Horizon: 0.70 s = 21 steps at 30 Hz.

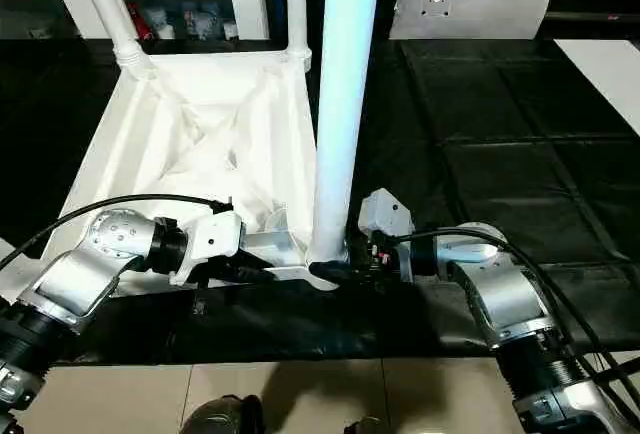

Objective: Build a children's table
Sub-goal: Rotate leg to tighten

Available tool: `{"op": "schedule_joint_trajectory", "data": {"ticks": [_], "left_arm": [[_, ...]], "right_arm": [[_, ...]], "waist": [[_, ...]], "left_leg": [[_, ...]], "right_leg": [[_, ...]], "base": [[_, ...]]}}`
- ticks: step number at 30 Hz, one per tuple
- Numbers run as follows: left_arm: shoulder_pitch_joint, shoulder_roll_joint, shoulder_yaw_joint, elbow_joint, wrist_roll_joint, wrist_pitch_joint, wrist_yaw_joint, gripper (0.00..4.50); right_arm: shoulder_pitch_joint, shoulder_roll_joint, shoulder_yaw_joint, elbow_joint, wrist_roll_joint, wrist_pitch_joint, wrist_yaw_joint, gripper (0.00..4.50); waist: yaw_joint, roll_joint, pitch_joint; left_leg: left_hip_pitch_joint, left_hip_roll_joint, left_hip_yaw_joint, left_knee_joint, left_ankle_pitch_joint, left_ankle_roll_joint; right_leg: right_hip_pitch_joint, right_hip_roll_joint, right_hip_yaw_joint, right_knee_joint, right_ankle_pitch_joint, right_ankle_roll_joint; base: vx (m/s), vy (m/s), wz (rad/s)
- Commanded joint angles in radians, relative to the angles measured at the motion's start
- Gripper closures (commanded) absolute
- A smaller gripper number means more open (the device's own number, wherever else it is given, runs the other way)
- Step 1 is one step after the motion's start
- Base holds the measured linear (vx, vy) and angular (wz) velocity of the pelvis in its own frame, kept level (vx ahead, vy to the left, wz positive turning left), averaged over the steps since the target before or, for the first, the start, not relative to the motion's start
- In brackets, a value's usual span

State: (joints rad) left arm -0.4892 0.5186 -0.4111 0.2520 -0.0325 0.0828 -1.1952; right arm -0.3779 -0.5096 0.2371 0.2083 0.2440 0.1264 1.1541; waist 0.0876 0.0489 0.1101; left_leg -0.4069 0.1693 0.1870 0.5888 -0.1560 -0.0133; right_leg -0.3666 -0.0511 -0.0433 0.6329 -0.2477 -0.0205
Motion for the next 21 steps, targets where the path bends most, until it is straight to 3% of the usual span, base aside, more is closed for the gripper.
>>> {"op": "schedule_joint_trajectory", "data": {"ticks": [1,9,13,16,18,19,21], "left_arm": [[-0.020,-0.001,-0.017,0.005,0.021,-0.020,-0.015,4.50],[-0.005,-0.021,0.010,0.007,0.002,0.024,0.022,4.50],[0.002,-0.052,0.038,0.002,-0.003,0.080,0.093,4.50],[0.001,-0.103,0.071,-0.028,-0.008,0.179,0.192,4.50],[-0.014,-0.187,0.101,-0.055,0.012,0.298,0.337,4.50],[-0.020,-0.209,0.108,-0.057,0.019,0.324,0.374,4.50],[-0.033,-0.252,0.119,-0.055,0.030,0.360,0.437,4.50]], "right_arm": [[-0.004,0.006,0.011,0.004,0.010,0.004,0.012,1.72],[0.045,0.024,0.015,-0.030,0.019,0.041,0.008,1.91],[0.073,0.060,0.010,-0.051,0.008,0.063,-0.071,1.92],[0.093,0.145,-0.009,-0.060,-0.014,0.108,-0.235,1.92],[0.103,0.274,-0.034,-0.058,-0.030,0.157,-0.429,1.92],[0.103,0.304,-0.038,-0.056,-0.034,0.167,-0.472,1.93],[0.097,0.357,-0.044,-0.045,-0.054,0.176,-0.552,1.94]], "waist": [[-0.011,-0.010,-0.060],[-0.011,-0.010,-0.054],[-0.013,-0.013,-0.046],[-0.022,-0.016,-0.039],[-0.033,-0.016,-0.035],[-0.041,-0.023,-0.034],[-0.049,-0.024,-0.035]], "left_leg": [[0.035,0.074,-0.031,-0.071,-0.191,0.065],[0.039,0.075,-0.027,-0.077,-0.217,0.057],[0.042,0.076,-0.026,-0.084,-0.259,0.038],[0.041,0.075,-0.031,-0.094,-0.314,-0.002],[0.043,0.074,-0.035,-0.098,-0.350,-0.029],[0.040,0.073,-0.040,-0.102,-0.366,-0.040],[0.035,0.072,-0.040,-0.104,-0.358,-0.046]], "right_leg": [[0.018,-0.102,0.053,-0.085,-0.094,-0.239],[0.013,-0.103,0.055,-0.091,-0.138,-0.229],[0.006,-0.105,0.058,-0.100,-0.214,-0.215],[0.003,-0.110,0.059,-0.108,-0.343,-0.185],[-0.006,-0.110,0.059,-0.110,-0.388,-0.183],[-0.005,-0.111,0.057,-0.113,-0.411,-0.172],[-0.004,-0.109,0.057,-0.110,-0.402,-0.161]], "base": [[0.000,0.000,0.00],[0.000,0.000,0.00],[0.000,0.000,0.00],[0.000,0.000,0.00],[0.000,0.000,0.00],[0.000,0.000,0.00],[0.000,0.000,0.00]]}}
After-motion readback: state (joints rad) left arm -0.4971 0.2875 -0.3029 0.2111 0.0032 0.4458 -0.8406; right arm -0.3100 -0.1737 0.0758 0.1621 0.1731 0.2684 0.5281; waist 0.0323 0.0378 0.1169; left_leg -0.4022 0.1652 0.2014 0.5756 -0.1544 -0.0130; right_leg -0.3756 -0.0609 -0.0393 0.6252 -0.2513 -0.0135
